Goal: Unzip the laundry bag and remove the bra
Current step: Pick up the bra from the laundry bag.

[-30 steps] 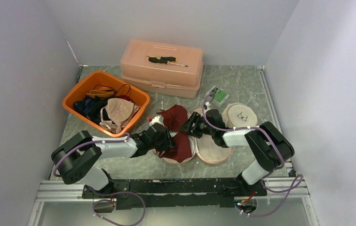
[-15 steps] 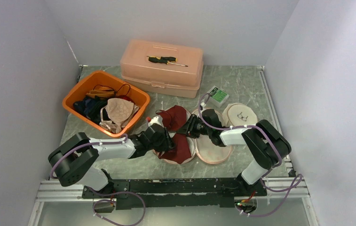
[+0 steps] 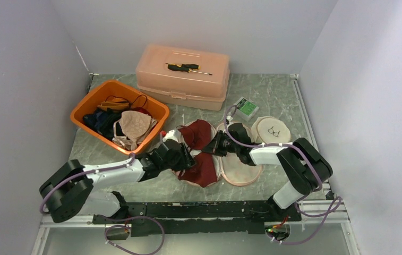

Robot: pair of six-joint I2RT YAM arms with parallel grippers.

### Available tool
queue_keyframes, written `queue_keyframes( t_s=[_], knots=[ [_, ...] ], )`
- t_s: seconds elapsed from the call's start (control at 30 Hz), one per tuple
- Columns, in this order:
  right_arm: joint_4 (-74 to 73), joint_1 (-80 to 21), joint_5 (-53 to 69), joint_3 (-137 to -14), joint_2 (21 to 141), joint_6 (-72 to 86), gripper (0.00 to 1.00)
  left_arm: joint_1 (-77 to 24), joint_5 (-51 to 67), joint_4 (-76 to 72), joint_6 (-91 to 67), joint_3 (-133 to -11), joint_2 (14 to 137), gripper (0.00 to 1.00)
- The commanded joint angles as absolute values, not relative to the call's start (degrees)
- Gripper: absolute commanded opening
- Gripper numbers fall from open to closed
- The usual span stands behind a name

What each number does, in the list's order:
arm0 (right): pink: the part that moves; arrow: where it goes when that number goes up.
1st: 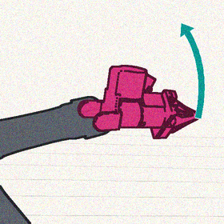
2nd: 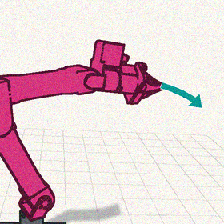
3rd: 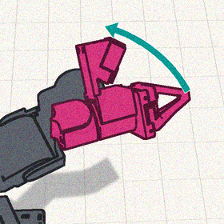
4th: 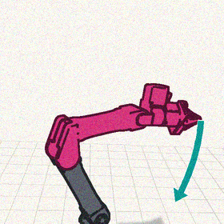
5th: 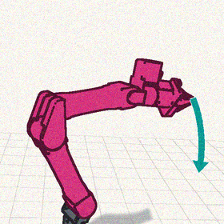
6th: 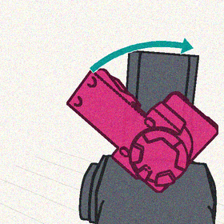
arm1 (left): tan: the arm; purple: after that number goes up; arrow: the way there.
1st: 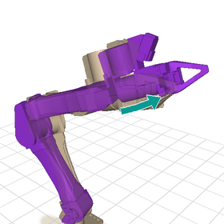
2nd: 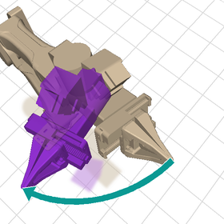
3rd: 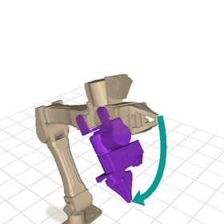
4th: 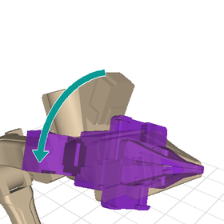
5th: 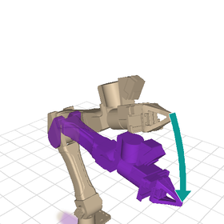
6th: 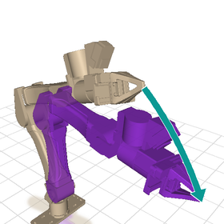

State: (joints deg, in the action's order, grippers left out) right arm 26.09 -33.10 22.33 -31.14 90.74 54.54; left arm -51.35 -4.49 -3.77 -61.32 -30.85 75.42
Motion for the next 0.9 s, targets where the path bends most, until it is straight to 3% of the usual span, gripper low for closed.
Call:
queue_keyframes(
  t_s=[0.0, 0.2, 0.37, 0.63, 0.73, 0.87],
  knots=[
    [23.2, -33.5, 19.7, -33.1, 87.3, 50.0, 0.00, -51.6, -6.6, -0.2, -61.4, -30.5, 69.7, 0.47],
    [21.4, -33.5, 19.7, -33.5, 86.2, 47.8, 0.00, -51.7, -7.7, 5.0, -60.1, -31.8, 64.5, 0.55],
    [16.5, -33.5, 19.5, -34.4, 80.4, 43.6, 0.00, -51.6, -9.5, 10.5, -58.4, -33.6, 59.5, 0.66],
    [10.5, -33.3, 22.1, -36.9, 71.9, 40.1, 0.00, -51.6, -14.9, 16.4, -54.7, -35.9, 50.0, 0.76],
    [9.1, -33.3, 23.2, -37.3, 69.3, 39.2, 0.00, -51.7, -15.0, 14.6, -52.8, -35.2, 47.1, 0.83],
    [8.5, -33.2, 23.1, -36.1, 66.7, 38.2, 0.00, -51.5, -9.3, 1.3, -49.2, -29.2, 44.2, 0.90]
  ],
)
